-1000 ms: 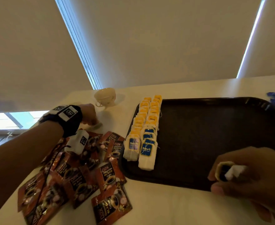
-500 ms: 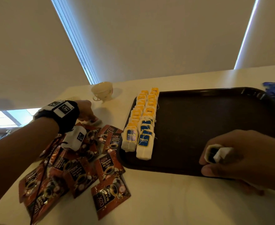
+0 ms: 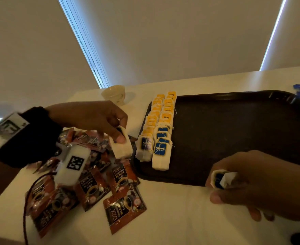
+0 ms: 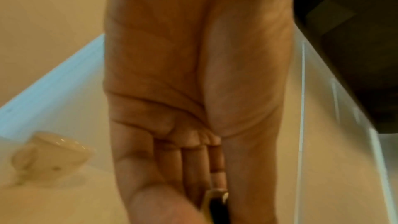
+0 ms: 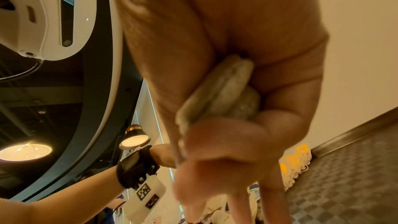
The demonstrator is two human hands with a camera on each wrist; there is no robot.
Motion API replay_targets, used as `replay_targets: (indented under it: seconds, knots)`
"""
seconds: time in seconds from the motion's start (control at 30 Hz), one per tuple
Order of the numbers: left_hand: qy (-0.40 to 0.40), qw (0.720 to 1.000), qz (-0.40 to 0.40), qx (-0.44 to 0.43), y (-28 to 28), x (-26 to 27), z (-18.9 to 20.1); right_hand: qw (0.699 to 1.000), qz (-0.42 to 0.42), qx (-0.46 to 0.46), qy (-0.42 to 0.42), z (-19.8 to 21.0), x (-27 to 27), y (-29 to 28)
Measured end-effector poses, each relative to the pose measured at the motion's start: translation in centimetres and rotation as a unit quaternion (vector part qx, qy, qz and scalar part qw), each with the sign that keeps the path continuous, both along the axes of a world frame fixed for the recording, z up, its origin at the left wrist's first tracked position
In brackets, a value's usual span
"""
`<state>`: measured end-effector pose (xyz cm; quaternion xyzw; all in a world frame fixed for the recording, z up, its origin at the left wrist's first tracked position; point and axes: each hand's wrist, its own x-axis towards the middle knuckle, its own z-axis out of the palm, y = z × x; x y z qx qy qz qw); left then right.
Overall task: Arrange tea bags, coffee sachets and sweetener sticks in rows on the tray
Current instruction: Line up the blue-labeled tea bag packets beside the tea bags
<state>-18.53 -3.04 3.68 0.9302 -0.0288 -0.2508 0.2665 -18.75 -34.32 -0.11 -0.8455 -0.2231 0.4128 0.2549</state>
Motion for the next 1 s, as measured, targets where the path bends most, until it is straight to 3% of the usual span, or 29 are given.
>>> replay_targets:
  seconds: [0.17, 0.43, 0.6, 0.67, 0.77, 0.87, 1.0]
  knots:
    - [0.006, 0.997, -0.077, 0.018, -3.9, -0.3, -2.7, 1.000, 0.009, 0.020, -0.003, -0.2, -0.3, 0.1]
    - [-0.119, 0.959, -0.136, 0.217, -4.7, 0.5, -5.1, 1.000, 0.006, -0.008, -0.017, -0.6, -0.5, 0.0]
    - [-0.221, 0.928, -0.134, 0.270, -4.4, -0.3, -5.7, 1.000, 0.010, -0.003, -0.025, -0.8, -0.3, -0.2]
    - [-0.270, 0.921, -0.142, 0.243, -4.3, -1.0, -5.6, 0.999, 0.013, 0.002, -0.030, -0.8, -0.3, -0.2]
    - [-0.312, 0.909, -0.220, 0.169, -5.5, -2.4, -5.9, 0.999, 0.021, -0.007, -0.043, -1.1, -0.3, 0.0]
    - [-0.303, 0.887, -0.288, 0.197, -6.0, -2.5, -8.1, 0.998, 0.028, -0.032, -0.044, -1.4, -0.4, 0.4]
    - [-0.265, 0.927, -0.209, 0.163, -6.2, -2.0, -9.9, 0.995, 0.051, -0.070, -0.057, -1.3, -0.5, 0.5]
